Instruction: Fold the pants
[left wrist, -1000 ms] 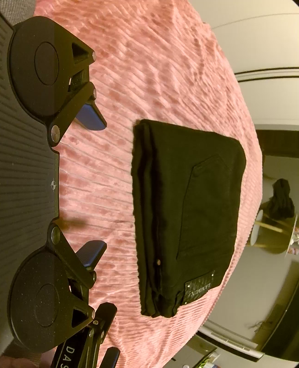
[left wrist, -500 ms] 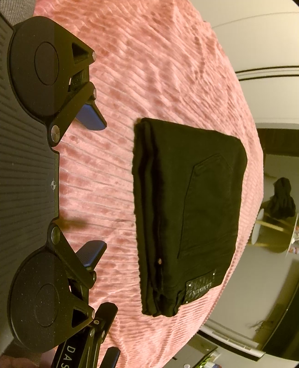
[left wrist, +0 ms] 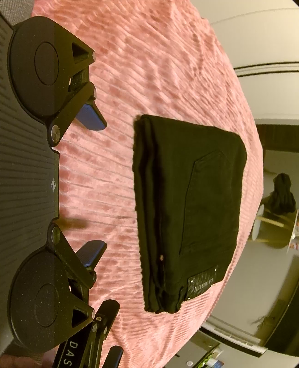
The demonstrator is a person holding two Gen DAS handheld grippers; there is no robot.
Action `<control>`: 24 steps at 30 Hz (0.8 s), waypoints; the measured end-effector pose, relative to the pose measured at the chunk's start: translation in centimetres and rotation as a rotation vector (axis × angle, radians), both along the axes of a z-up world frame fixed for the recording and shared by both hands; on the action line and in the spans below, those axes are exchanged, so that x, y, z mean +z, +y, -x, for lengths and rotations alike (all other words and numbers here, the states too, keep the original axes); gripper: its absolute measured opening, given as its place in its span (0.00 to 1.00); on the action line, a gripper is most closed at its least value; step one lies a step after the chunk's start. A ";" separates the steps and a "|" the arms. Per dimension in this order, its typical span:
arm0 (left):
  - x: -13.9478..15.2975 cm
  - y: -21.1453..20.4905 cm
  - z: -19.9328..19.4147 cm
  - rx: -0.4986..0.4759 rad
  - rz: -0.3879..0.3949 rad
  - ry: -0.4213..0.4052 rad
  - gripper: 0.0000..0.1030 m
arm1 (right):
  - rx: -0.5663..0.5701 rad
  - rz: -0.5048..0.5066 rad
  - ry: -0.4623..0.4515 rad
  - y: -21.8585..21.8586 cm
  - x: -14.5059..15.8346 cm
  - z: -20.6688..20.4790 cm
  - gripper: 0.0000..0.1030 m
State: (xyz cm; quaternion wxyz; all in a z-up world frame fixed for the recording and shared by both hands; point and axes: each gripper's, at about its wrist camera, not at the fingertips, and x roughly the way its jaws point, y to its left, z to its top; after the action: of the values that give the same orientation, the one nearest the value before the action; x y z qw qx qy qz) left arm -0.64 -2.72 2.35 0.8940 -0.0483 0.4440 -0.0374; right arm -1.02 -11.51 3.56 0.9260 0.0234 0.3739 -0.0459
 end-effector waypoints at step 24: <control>0.0 0.1 0.0 -0.006 0.003 0.009 1.00 | -0.007 -0.009 -0.018 -0.1 0.3 0.3 0.96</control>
State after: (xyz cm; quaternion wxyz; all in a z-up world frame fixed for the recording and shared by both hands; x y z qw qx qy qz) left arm -0.62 -2.65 2.35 0.8918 -0.0484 0.4480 -0.0406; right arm -1.33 -11.57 3.82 0.9292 0.0292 0.3654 -0.0475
